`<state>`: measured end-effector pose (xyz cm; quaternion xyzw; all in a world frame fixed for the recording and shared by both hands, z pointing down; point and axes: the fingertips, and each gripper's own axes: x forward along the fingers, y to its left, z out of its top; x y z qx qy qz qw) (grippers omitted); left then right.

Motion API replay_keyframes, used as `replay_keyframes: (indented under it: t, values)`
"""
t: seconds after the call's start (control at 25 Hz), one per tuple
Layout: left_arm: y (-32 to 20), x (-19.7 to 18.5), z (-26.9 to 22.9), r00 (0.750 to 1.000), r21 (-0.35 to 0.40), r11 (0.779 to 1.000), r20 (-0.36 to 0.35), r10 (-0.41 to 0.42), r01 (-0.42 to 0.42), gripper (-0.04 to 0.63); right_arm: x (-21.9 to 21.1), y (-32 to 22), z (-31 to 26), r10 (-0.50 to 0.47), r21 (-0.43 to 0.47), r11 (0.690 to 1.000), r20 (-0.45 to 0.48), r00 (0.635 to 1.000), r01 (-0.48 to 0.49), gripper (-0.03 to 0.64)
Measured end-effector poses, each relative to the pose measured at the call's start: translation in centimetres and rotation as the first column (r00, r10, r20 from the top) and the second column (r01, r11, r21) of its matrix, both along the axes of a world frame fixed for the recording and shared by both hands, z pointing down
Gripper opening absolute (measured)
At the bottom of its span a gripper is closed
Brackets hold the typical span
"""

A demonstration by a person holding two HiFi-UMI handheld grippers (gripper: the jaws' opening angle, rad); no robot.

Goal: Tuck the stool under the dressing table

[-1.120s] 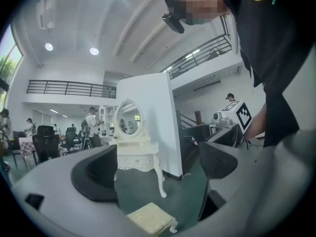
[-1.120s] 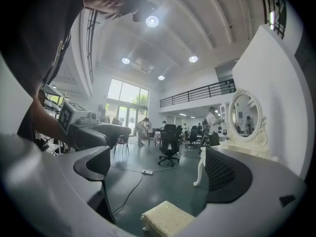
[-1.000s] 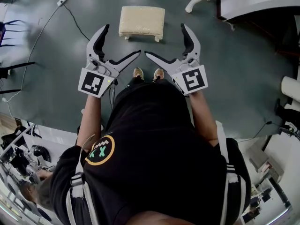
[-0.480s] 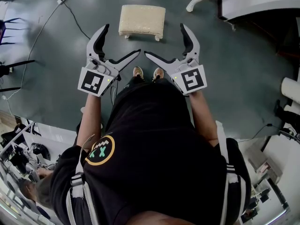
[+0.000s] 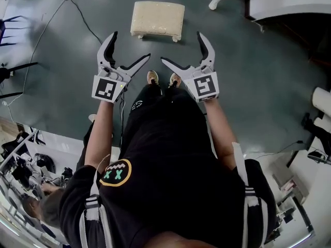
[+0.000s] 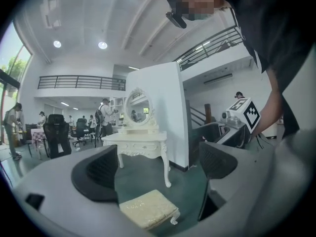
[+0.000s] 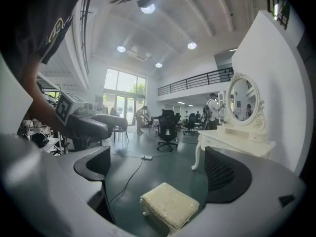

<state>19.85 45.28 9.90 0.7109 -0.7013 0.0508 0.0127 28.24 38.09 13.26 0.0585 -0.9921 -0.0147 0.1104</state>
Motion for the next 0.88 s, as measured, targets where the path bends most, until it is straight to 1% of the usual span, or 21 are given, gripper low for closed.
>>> replay_keyframes:
  t: [0.08,0.16,0.28,0.44,0.6,0.68,0.8,0.84,0.88]
  values:
    - [-0.3,-1.0,3.5,1.000,-0.031,0.999,-0.015,-0.013,0.013,0.506,-0.4,-0.5,3.5,0.013,-0.016,1.000,-0.033,0.999,-0.013,0.598]
    - [-0.4,-2.5,8.0,0.999,-0.073,0.997,-0.038,-0.030,0.027,0.506,-1.2,-1.1,7.9,0.029,-0.030,0.999,-0.083,0.996,-0.031,0.598]
    - [0.3,-5.1,16.3,0.998,-0.171,0.985,-0.050,-0.039,0.030,0.506,-2.7,-1.8,14.8,0.077,-0.024,0.996,-0.154,0.985,-0.082,0.598]
    - [0.1,-7.1,25.3,0.995,-0.250,0.968,-0.095,-0.031,0.006,0.506,-3.6,-3.5,24.3,0.160,-0.030,0.984,-0.282,0.946,-0.175,0.597]
    - [-0.8,-8.9,32.9,0.990,-0.327,0.945,-0.121,-0.067,0.024,0.506,-3.9,-4.7,33.0,0.184,-0.063,0.973,-0.370,0.911,-0.222,0.597]
    - [-1.2,-9.6,36.6,0.986,-0.347,0.937,-0.143,-0.086,0.031,0.506,-4.1,-5.0,36.9,0.190,-0.106,0.962,-0.397,0.898,-0.250,0.595]
    - [-1.9,-10.1,41.9,0.970,-0.364,0.930,-0.203,-0.136,0.054,0.506,-4.1,-5.8,42.2,0.220,-0.172,0.934,-0.411,0.885,-0.313,0.592]
    - [-2.3,-10.2,43.3,0.959,-0.366,0.928,-0.232,-0.163,0.069,0.506,-4.1,-6.2,43.8,0.234,-0.188,0.924,-0.411,0.881,-0.333,0.591]
    - [-2.7,-10.4,44.7,0.942,-0.366,0.927,-0.273,-0.196,0.087,0.506,-4.2,-6.5,45.1,0.249,-0.212,0.910,-0.407,0.879,-0.356,0.589]
